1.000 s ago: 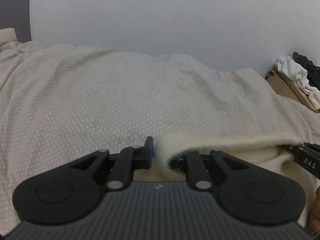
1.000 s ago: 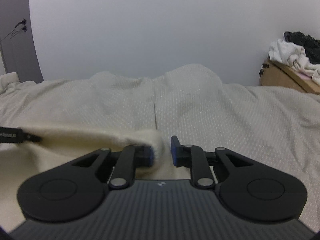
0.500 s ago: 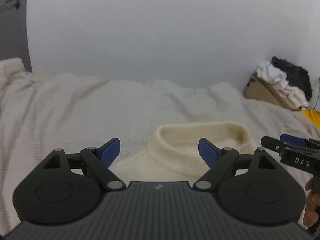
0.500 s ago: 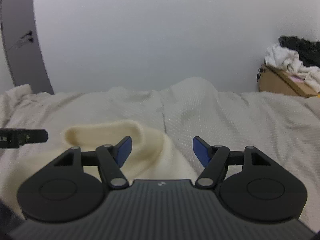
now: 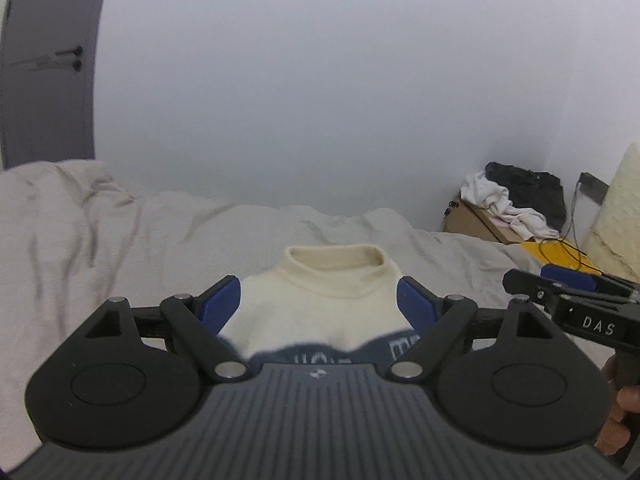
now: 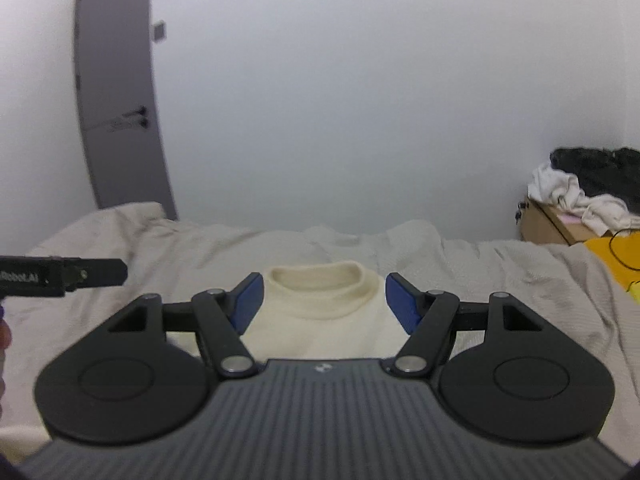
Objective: Fold large clothes
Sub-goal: 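Lower the sweater onto the bed and open both grippers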
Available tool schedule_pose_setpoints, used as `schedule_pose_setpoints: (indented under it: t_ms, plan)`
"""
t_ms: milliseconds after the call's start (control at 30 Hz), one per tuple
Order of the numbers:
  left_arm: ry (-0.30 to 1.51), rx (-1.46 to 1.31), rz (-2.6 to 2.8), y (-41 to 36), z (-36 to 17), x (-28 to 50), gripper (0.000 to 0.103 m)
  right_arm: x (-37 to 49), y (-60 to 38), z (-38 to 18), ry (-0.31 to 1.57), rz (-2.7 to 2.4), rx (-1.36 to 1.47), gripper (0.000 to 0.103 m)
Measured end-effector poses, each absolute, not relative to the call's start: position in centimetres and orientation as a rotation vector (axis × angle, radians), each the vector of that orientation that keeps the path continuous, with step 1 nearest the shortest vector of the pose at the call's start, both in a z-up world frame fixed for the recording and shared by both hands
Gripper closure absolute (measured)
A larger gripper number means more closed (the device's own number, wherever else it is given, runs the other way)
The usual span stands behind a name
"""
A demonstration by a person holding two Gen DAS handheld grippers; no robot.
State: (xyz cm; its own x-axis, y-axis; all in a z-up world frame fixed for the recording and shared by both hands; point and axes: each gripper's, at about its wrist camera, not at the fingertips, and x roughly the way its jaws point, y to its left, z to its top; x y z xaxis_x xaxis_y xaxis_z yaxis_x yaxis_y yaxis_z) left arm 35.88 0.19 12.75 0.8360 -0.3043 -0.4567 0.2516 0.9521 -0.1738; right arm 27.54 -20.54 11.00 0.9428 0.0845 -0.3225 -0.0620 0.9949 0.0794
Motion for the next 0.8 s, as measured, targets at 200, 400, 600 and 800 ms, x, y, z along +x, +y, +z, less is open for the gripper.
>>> schedule_pose_setpoints:
  t_ms: [200,400,600,800]
  plan:
    - [0.46,-0.134,-0.284,2.3,15.6,25.8,0.015,19.8,-19.4,13.2,0.292,0.106,0.082,0.034]
    - [0.433,-0.148,-0.284,3.9,16.3,18.1,0.015,14.0,-18.3,13.3,0.273,0.122,0.057,0.034]
    - [0.412,-0.153,-0.294,4.9,14.7,12.5,0.015,9.4,-17.2,11.6,0.262,0.138,0.056,0.034]
    - [0.402,-0.109,-0.29,3.7,10.9,9.7,0.015,6.5,-16.5,8.6,0.274,0.156,0.045,0.034]
